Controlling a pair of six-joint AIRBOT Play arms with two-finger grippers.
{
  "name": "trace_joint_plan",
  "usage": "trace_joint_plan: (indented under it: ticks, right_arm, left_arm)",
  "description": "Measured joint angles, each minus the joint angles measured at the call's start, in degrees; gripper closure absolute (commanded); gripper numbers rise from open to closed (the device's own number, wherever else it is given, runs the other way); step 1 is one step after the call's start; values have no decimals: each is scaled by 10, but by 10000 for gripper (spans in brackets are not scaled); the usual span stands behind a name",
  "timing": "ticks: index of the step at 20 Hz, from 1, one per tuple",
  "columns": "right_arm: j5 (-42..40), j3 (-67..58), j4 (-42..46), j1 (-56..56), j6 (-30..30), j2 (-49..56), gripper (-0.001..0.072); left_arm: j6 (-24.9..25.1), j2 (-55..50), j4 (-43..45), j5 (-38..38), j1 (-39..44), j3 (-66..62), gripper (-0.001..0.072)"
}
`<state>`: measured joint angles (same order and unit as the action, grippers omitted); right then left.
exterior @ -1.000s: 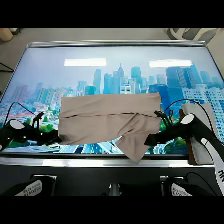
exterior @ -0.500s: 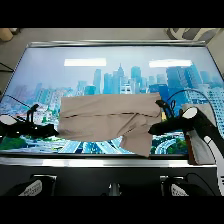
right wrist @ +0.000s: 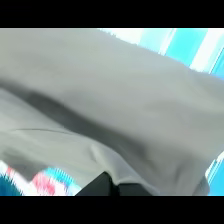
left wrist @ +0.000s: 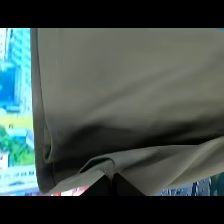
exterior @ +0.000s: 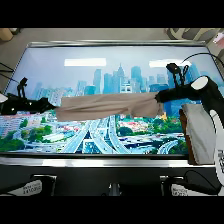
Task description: Fold the shirts.
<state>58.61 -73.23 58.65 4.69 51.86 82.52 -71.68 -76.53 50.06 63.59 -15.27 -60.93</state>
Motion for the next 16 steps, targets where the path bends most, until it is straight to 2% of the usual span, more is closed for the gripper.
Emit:
trace_joint_plan:
  ticks: [6, 7, 8, 9, 10, 11, 12, 13, 16]
  right_arm:
    - [-31, -110, -19, 0, 28, 143, 692]
    - [-32, -115, -21, 0, 32, 158, 689]
    - [-33, -120, -23, 0, 34, 174, 587]
    - [-31, -123, -23, 0, 37, 185, 284]
    - [-29, -125, -23, 1, 37, 192, 25]
    - [-23, -127, -23, 3, 34, 194, 3]
    - [-12, -128, -23, 7, 26, 193, 3]
    - [0, -129, -17, 15, 17, 189, 3]
    - [50, -131, 20, 50, 14, 182, 2]
  left_arm:
    - [-35, -162, -22, -13, 24, -144, 676]
    - [-37, -182, -23, -14, 29, -155, 537]
    - [-42, -200, -24, -15, 33, -164, 224]
    - [-51, -214, -25, -15, 36, -170, 43]
    - [-59, -223, -25, -14, 38, -175, 46]
    - [-64, -229, -26, -9, 39, -180, 59]
    - [-69, -231, -26, -1, 36, -187, 137]
    - [-72, -230, -26, 5, 31, -195, 167]
    - [-73, -207, -27, 31, 17, -209, 167]
